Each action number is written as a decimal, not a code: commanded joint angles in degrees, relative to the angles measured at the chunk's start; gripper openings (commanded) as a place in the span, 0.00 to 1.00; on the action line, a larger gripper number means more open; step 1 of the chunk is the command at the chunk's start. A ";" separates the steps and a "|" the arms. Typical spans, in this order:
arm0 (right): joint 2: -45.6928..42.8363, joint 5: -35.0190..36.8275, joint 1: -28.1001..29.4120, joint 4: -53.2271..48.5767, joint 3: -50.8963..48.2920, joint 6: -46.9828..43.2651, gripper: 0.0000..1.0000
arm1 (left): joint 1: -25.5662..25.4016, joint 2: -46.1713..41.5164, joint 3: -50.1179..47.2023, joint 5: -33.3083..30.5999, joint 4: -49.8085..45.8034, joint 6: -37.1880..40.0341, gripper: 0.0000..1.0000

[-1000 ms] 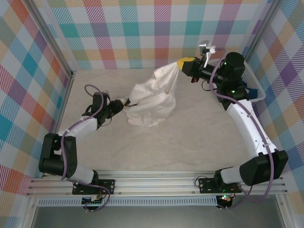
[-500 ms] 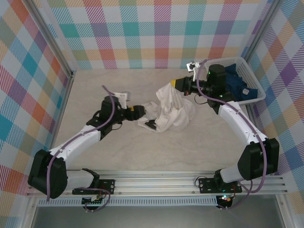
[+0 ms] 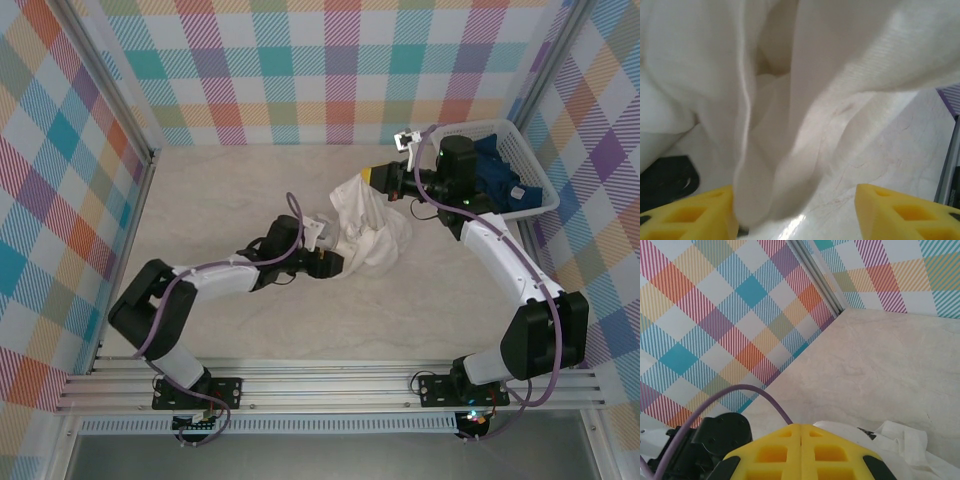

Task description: Fold the inside-out t-shirt

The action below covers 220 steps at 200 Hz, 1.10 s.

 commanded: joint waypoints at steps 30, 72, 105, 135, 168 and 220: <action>-2.77 3.31 0.18 -2.61 3.06 -3.29 0.00 | -0.06 -4.42 2.59 -5.12 4.79 -0.09 0.10; -11.61 13.12 0.26 5.16 4.95 -0.40 0.00 | 3.39 -31.40 2.97 -17.57 0.27 -0.42 0.00; -12.75 21.50 3.14 4.22 8.84 -4.34 0.00 | 3.88 -38.85 10.78 -23.80 -1.76 2.20 0.00; -12.07 27.57 3.35 -1.18 12.65 -6.06 0.00 | 4.31 -36.75 21.05 -24.02 -9.62 4.68 0.00; -6.87 29.76 3.60 -14.30 19.86 -7.79 0.00 | 5.18 -36.27 25.44 -23.26 -14.65 4.45 0.00; -3.56 20.89 6.00 -11.19 20.39 -10.58 0.00 | 5.30 -30.08 27.68 -20.31 -21.67 3.04 0.00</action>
